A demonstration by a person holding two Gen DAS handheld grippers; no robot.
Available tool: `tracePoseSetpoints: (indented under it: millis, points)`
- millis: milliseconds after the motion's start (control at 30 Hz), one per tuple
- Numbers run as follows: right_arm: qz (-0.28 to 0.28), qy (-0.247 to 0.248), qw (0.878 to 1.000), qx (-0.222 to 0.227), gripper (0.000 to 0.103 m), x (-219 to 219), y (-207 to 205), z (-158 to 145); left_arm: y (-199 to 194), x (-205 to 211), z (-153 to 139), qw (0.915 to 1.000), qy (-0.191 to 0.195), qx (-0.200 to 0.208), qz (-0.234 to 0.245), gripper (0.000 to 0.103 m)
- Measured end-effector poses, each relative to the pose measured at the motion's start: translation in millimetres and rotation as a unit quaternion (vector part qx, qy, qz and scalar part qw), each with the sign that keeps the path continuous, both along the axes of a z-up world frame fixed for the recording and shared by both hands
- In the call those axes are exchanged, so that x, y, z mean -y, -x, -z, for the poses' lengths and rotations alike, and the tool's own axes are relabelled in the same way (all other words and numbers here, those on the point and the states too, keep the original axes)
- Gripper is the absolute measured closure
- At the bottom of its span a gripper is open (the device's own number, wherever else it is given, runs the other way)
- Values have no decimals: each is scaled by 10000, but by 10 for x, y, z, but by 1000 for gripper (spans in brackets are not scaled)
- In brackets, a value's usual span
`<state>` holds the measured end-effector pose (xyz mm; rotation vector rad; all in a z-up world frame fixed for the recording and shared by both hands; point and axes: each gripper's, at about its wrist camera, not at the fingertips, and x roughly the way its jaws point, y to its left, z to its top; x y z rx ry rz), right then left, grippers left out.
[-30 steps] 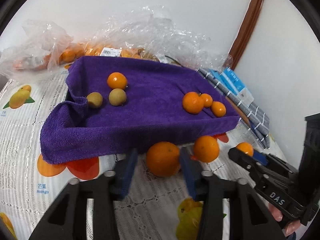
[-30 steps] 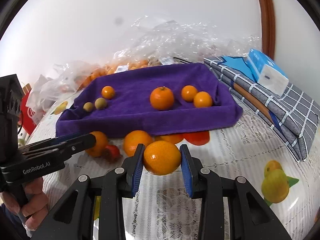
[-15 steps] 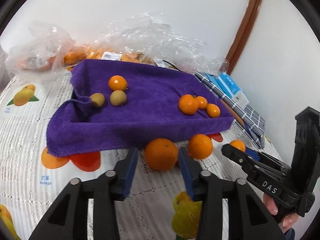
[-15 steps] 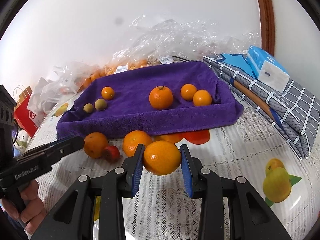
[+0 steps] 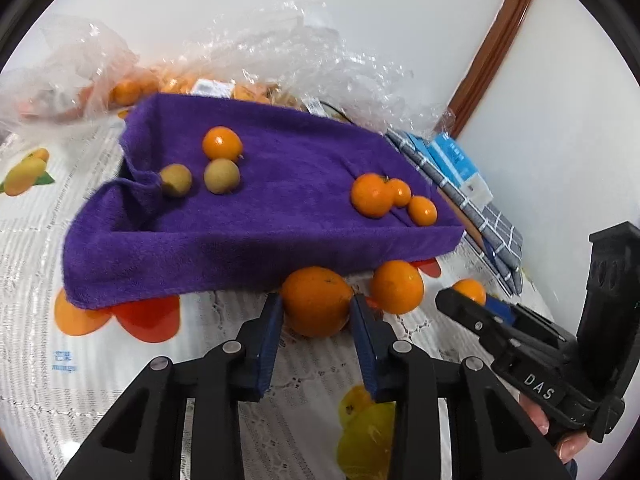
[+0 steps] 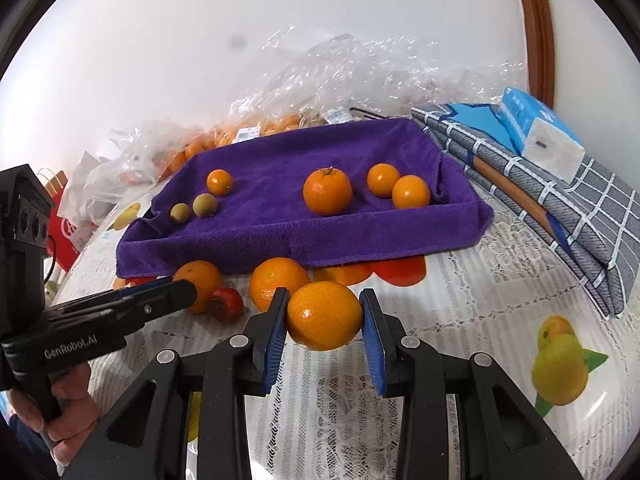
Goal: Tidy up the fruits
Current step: 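Lift both held oranges and carry them over the purple towel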
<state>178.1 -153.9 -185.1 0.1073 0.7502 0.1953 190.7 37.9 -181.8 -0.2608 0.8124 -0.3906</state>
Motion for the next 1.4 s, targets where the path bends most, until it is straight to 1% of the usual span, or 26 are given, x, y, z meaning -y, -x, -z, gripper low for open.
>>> tracePoseSetpoints:
  millis: [100, 133, 200, 267, 300, 367, 433, 467, 533, 600, 633, 667, 767, 800, 833, 867, 900, 967, 1067, 1167, 1300, 1400]
  points:
    - [-2, 24, 10000, 60, 68, -13, 21, -13, 102, -58, -50, 9997, -17, 170, -180, 73]
    - [19, 22, 10000, 70, 68, -8, 24, -15, 125, -87, -58, 9995, -8, 188, -264, 77]
    - [90, 3, 9999, 71, 68, 16, 28, -15, 188, -173, -62, 9989, 45, 155, -441, 78]
    - [143, -51, 9999, 72, 68, 50, 27, -14, 245, -246, -68, 9980, 4, 143, -620, 78]
    - [145, -66, 9999, 56, 68, 55, 20, -9, 255, -274, -74, 9976, -16, 141, -682, 75]
    - [138, -12, 9999, 38, 68, 37, 15, -5, 239, -308, -76, 9980, 89, 83, -626, 71]
    - [98, 52, 9999, 68, 68, 5, 26, -10, 225, -304, -78, 9985, 184, 47, -517, 62]
    - [69, 72, 9999, 90, 68, -6, 31, -14, 232, -292, -81, 9986, 176, 71, -487, 61]
    - [48, 84, 9999, 96, 68, -10, 32, -14, 238, -245, -92, 9990, 128, 149, -409, 54]
    - [45, 55, 9999, 75, 68, 3, 23, -10, 207, -158, -94, 9995, 86, 190, -222, 47]
    - [42, 36, 10000, 62, 68, 10, 18, -7, 179, -102, -87, 9997, 37, 182, -150, 45]
    - [38, 19, 10000, 52, 68, 13, 13, -5, 131, -26, -68, 9998, -100, 135, -58, 45]
    - [3, 42, 10000, 56, 68, -2, 11, -4, 13, 146, 34, 9984, -523, -173, 84, 45]
    - [0, 80, 9999, 78, 68, -16, 19, -8, 10, 165, 58, 9977, -626, -225, 98, 48]
    - [-9, 102, 9999, 99, 68, -24, 31, -12, 24, 168, 52, 9975, -683, -185, 56, 52]
    - [-21, 114, 9999, 116, 68, -31, 38, -16, 41, 148, 42, 9979, -631, -142, 32, 58]
    - [-28, 114, 9999, 123, 68, -33, 39, -17, 47, 111, 45, 9987, -480, -155, 50, 63]
    - [-48, 98, 9999, 95, 68, -25, 30, -9, 59, 43, 46, 9995, -268, -147, 22, 64]
    - [-54, 38, 9999, 80, 68, -6, 27, -5, 134, -43, -7, 9999, -69, 81, -91, 64]
    - [-53, 46, 9999, 95, 68, -11, 32, -8, 169, -82, -32, 9995, -50, 193, -264, 64]
    - [-57, 101, 9996, 260, 68, -28, 82, -46, 215, -85, -86, 9987, -76, 393, -311, 64]
    - [-72, 26, 9994, 343, 68, -6, 108, -68, 234, -122, -101, 9982, -19, 464, -391, 64]
